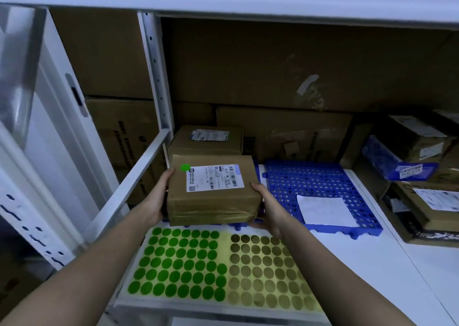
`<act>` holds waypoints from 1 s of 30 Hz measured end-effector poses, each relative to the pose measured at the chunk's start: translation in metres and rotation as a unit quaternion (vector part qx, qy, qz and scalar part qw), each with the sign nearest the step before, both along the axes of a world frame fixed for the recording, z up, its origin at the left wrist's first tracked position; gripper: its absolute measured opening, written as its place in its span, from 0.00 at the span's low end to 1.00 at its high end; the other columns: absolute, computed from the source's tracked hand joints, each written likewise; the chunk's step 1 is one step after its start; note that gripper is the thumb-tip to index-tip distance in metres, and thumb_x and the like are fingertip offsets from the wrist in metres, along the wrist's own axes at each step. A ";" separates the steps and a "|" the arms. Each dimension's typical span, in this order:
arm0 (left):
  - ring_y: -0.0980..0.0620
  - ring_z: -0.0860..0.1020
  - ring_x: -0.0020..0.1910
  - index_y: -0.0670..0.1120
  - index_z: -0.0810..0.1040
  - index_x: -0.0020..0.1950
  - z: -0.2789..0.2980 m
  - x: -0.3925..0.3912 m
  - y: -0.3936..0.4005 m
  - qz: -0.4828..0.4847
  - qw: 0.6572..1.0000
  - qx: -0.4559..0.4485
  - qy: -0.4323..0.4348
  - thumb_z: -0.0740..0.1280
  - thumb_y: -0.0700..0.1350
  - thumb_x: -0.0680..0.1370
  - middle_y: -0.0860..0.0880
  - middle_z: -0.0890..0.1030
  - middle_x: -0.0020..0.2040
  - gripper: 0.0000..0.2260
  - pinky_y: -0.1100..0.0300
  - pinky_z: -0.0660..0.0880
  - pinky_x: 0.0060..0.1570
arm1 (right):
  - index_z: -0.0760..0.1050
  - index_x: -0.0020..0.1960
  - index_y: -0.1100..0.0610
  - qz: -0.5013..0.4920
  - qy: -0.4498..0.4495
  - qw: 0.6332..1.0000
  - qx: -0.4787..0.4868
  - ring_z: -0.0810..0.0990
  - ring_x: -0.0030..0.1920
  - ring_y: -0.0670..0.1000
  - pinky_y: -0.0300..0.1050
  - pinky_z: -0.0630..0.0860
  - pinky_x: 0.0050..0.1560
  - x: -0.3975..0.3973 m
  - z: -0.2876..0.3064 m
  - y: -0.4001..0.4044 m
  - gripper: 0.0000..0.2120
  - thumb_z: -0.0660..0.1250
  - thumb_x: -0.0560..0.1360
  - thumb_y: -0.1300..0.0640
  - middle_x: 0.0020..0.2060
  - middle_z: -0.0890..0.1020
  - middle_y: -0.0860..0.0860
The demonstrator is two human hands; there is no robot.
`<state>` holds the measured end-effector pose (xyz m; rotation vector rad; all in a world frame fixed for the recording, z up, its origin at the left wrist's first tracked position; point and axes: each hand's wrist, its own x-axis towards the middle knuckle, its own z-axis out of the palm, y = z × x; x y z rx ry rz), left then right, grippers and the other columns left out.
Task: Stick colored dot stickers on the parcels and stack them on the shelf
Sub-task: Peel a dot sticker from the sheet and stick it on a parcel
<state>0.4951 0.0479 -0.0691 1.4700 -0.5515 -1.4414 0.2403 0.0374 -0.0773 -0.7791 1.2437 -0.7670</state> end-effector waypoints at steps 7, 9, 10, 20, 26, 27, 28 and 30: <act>0.42 0.79 0.48 0.48 0.80 0.50 0.001 0.025 -0.004 0.014 1.000 0.022 0.015 0.59 0.63 0.77 0.41 0.85 0.41 0.20 0.49 0.75 0.48 | 0.70 0.65 0.53 0.014 0.037 0.999 0.011 0.76 0.48 0.51 0.48 0.74 0.50 0.042 0.002 -0.006 0.24 0.58 0.77 0.39 0.49 0.79 0.52; 0.43 0.79 0.44 0.47 0.80 0.47 0.002 0.029 -0.008 0.037 0.999 0.025 0.012 0.59 0.60 0.78 0.42 0.84 0.36 0.18 0.51 0.75 0.45 | 0.67 0.67 0.52 0.021 0.045 0.999 0.005 0.76 0.48 0.51 0.46 0.73 0.45 0.052 0.005 -0.008 0.24 0.57 0.78 0.39 0.53 0.78 0.53; 0.43 0.79 0.44 0.47 0.80 0.47 0.002 0.029 -0.009 0.045 0.999 0.025 0.013 0.59 0.59 0.77 0.41 0.84 0.38 0.18 0.51 0.75 0.46 | 0.66 0.68 0.52 0.024 0.050 0.998 0.003 0.76 0.50 0.52 0.47 0.73 0.47 0.055 0.005 -0.009 0.24 0.56 0.78 0.39 0.55 0.78 0.54; 0.44 0.78 0.42 0.46 0.79 0.44 -0.005 0.028 -0.018 0.055 0.998 0.012 0.007 0.58 0.56 0.80 0.43 0.83 0.30 0.17 0.52 0.74 0.43 | 0.71 0.60 0.53 0.046 0.078 0.996 0.005 0.75 0.45 0.51 0.49 0.71 0.56 0.055 -0.001 -0.015 0.21 0.53 0.79 0.39 0.44 0.78 0.52; 0.45 0.78 0.41 0.46 0.79 0.45 -0.015 0.026 -0.019 0.052 0.999 0.013 0.009 0.54 0.55 0.81 0.44 0.83 0.30 0.18 0.53 0.73 0.38 | 0.71 0.62 0.53 0.056 0.106 0.993 0.003 0.75 0.44 0.50 0.45 0.71 0.44 0.054 -0.006 -0.018 0.22 0.54 0.79 0.39 0.44 0.78 0.51; 0.45 0.78 0.41 0.46 0.79 0.46 -0.015 0.026 -0.019 0.054 0.998 0.010 0.010 0.55 0.55 0.81 0.44 0.83 0.31 0.18 0.53 0.73 0.39 | 0.71 0.62 0.54 0.056 0.106 0.993 0.003 0.75 0.43 0.50 0.44 0.71 0.43 0.055 -0.005 -0.018 0.22 0.54 0.79 0.39 0.43 0.78 0.51; 0.45 0.78 0.42 0.46 0.79 0.47 -0.016 0.027 -0.020 0.055 0.998 0.010 0.009 0.55 0.55 0.81 0.43 0.84 0.34 0.18 0.53 0.74 0.39 | 0.71 0.62 0.54 0.054 0.106 0.993 0.006 0.75 0.43 0.50 0.45 0.70 0.44 0.055 -0.005 -0.019 0.22 0.54 0.79 0.39 0.43 0.77 0.51; 0.45 0.79 0.43 0.46 0.80 0.49 -0.017 0.029 -0.021 0.052 0.999 0.011 0.000 0.55 0.56 0.81 0.43 0.83 0.39 0.19 0.53 0.75 0.41 | 0.70 0.64 0.55 0.057 0.112 0.992 0.010 0.75 0.42 0.50 0.44 0.71 0.44 0.054 -0.003 -0.020 0.23 0.54 0.79 0.39 0.43 0.77 0.51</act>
